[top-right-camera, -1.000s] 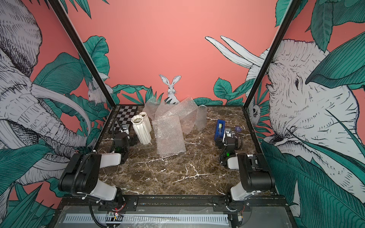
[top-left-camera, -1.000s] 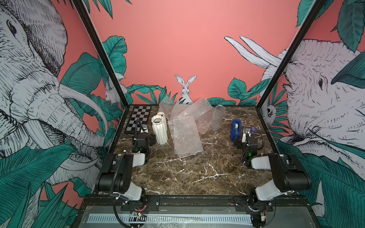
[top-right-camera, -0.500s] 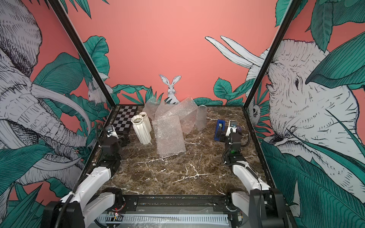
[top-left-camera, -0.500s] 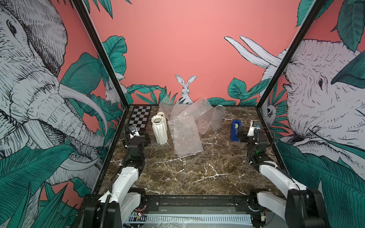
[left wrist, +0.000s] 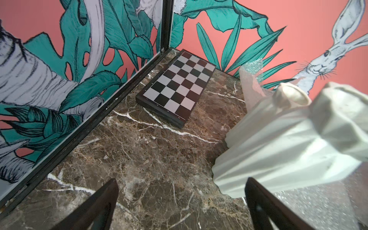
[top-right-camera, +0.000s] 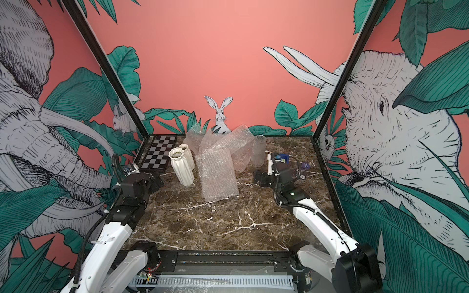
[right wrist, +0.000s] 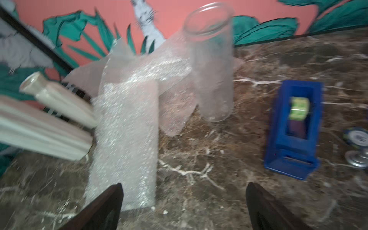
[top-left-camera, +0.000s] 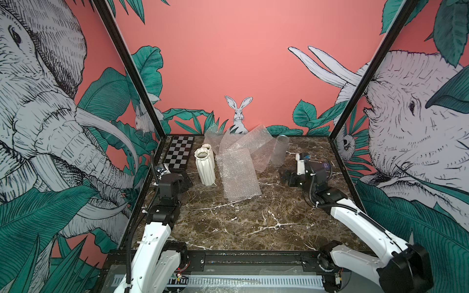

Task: Wrap vases in bubble wrap
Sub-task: Flatten out the bubble wrap at the center of the board.

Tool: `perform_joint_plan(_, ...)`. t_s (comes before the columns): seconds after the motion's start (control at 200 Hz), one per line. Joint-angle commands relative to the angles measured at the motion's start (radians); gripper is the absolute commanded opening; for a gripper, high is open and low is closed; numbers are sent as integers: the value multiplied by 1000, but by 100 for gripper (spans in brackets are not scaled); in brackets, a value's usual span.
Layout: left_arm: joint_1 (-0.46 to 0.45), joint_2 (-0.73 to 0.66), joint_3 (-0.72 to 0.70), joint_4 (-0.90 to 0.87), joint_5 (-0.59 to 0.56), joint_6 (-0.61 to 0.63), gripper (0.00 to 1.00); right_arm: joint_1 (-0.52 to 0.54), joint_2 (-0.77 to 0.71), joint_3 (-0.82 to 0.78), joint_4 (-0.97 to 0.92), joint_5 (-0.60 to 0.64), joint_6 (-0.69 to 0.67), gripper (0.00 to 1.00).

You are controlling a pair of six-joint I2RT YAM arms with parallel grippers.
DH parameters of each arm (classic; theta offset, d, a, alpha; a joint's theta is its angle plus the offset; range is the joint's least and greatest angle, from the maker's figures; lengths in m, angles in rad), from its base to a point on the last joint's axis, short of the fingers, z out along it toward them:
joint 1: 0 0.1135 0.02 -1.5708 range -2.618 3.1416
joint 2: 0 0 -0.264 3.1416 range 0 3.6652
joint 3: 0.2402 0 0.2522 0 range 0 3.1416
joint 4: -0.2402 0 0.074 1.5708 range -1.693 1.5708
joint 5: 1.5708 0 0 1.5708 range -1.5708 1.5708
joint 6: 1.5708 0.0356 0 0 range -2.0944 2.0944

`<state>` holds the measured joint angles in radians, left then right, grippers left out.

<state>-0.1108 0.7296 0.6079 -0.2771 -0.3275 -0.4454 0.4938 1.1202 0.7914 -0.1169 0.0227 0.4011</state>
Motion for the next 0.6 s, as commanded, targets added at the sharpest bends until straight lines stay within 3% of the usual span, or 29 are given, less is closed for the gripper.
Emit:
perform_joint_plan(0.0, -3, -58, -13, -55, 24, 1, 100, 162, 105, 93, -121, 126, -52, 96)
perform_joint_plan(0.115, -2, -87, -13, -73, -6, 24, 100, 322, 276, 210, -159, 180, -78, 93)
perform_joint_plan(0.245, -1, -111, -17, -93, -48, 42, 100, 435, 436, 327, -195, 189, -93, 88)
perform_joint_plan(0.595, -3, -179, -57, -100, -98, 38, 100, 567, 739, 595, -308, 193, -126, 77)
